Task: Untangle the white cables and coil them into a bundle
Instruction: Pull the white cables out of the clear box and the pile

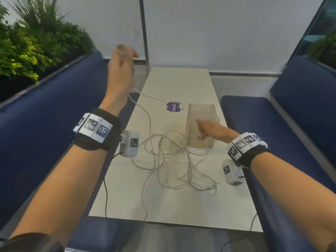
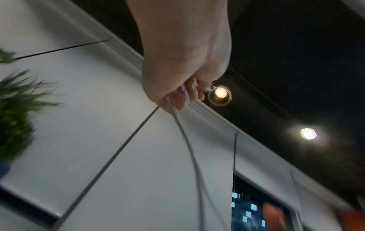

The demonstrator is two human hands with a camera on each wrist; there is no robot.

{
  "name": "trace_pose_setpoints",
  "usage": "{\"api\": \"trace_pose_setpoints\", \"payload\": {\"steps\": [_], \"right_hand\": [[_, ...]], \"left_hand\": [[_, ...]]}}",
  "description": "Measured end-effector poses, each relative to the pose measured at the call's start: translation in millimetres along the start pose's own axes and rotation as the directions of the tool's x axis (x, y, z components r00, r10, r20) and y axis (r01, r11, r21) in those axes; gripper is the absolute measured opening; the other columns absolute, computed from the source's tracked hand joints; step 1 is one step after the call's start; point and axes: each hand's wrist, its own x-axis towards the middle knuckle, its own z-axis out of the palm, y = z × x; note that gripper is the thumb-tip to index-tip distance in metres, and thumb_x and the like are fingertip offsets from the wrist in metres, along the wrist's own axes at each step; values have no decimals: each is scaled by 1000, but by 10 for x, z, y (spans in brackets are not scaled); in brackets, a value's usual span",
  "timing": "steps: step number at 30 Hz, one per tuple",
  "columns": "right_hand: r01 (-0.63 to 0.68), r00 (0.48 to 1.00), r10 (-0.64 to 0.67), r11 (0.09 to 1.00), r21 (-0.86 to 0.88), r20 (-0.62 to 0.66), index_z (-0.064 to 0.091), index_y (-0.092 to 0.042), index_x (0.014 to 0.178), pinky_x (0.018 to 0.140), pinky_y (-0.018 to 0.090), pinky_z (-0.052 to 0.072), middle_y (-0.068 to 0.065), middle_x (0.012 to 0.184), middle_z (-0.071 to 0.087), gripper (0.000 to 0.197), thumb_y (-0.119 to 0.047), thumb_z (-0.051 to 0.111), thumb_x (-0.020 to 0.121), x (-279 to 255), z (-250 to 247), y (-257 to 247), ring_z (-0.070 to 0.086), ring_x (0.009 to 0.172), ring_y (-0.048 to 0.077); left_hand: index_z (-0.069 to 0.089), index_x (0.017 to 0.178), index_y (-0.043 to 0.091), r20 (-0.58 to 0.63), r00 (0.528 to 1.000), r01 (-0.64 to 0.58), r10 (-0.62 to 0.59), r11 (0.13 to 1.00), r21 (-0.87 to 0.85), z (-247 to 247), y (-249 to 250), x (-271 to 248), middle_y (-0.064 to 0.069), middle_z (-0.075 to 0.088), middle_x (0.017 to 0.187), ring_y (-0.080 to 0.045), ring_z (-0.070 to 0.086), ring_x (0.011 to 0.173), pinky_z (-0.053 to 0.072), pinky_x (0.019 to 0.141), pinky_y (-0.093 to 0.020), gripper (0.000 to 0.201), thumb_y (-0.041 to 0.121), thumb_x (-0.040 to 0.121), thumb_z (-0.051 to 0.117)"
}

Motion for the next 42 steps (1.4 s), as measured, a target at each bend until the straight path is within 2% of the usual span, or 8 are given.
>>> {"api": "trace_pose_setpoints", "payload": {"steps": [5, 10, 16, 21, 25, 29, 35, 42], "right_hand": [[100, 992, -63, 917, 386, -107, 35, -19, 70, 55, 31, 35, -1, 63, 24, 30, -19, 28, 99, 46, 46, -735, 23, 54, 15], [238, 968, -163, 843, 483, -193, 64, -14, 69, 65, 35, 37, 0, 66, 46, 34, -12, 41, 94, 30, 39, -1084, 44, 71, 25], [405, 903, -322, 859, 314, -285, 71, -22, 107, 70, 14, 43, -5, 86, 52, 33, -32, 40, 104, -12, -5, -943, 50, 83, 11], [176, 979, -199, 707, 685, -47, 62, -10, 110, 88, 41, 43, 10, 94, 67, 63, -61, 27, 97, -29, 205, -667, 56, 101, 29], [226, 958, -282, 845, 485, 46, 59, -8, 87, 86, 31, 48, 8, 85, 66, 30, -34, 51, 99, -95, 469, -396, 63, 90, 23], [292, 955, -296, 924, 246, -19, 56, 7, 85, 73, 14, 47, 9, 79, 69, 42, -29, 42, 104, -80, 435, -232, 67, 92, 32], [173, 984, -136, 901, -397, 119, 65, -15, 125, 103, 28, 37, 4, 133, 61, 30, -23, 57, 97, -19, 217, 149, 53, 122, 17], [353, 935, -341, 874, 335, -98, 21, -32, 151, 112, 29, 31, -4, 157, 32, 90, -18, 69, 76, 9, 338, -615, 29, 143, 10]], "left_hand": [[55, 101, 17, 456, 871, 14, -183, 937, 350, 344, -336, -407, 16, 53, 56, -1, 39, 45, 32, 46, -21, 25, 29, 89, 73], [68, 87, 19, 583, 747, 230, -319, 947, 223, 511, -607, -698, 7, 41, 56, -10, 34, 50, 28, 49, -26, 15, 30, 85, 78], [76, 86, 7, 587, 755, 133, -292, 945, 298, 536, -634, -748, -1, 50, 57, -11, 41, 52, 32, 51, -25, 28, 26, 98, 61], [67, 76, 12, 441, 884, 128, -152, 988, 84, 516, -369, -609, 1, 47, 50, -10, 37, 43, 30, 45, -22, 31, 24, 102, 55], [61, 76, 14, 248, 967, 60, -50, 998, -33, 385, -1, -329, 10, 47, 49, -7, 37, 43, 28, 45, -22, 33, 23, 105, 48], [61, 77, 12, 59, 991, -113, 123, 984, -140, 205, 323, -60, 11, 49, 48, -6, 38, 40, 30, 42, -20, 33, 21, 105, 46], [58, 80, 13, -76, 979, -205, 191, 942, -266, -65, 602, 140, 5, 49, 55, -11, 33, 46, 20, 42, -30, 31, 26, 105, 46], [67, 78, 12, 375, 922, 55, -98, 991, 124, 348, 164, -228, -4, 53, 53, -13, 34, 43, 24, 44, -24, 33, 30, 102, 53]]}}
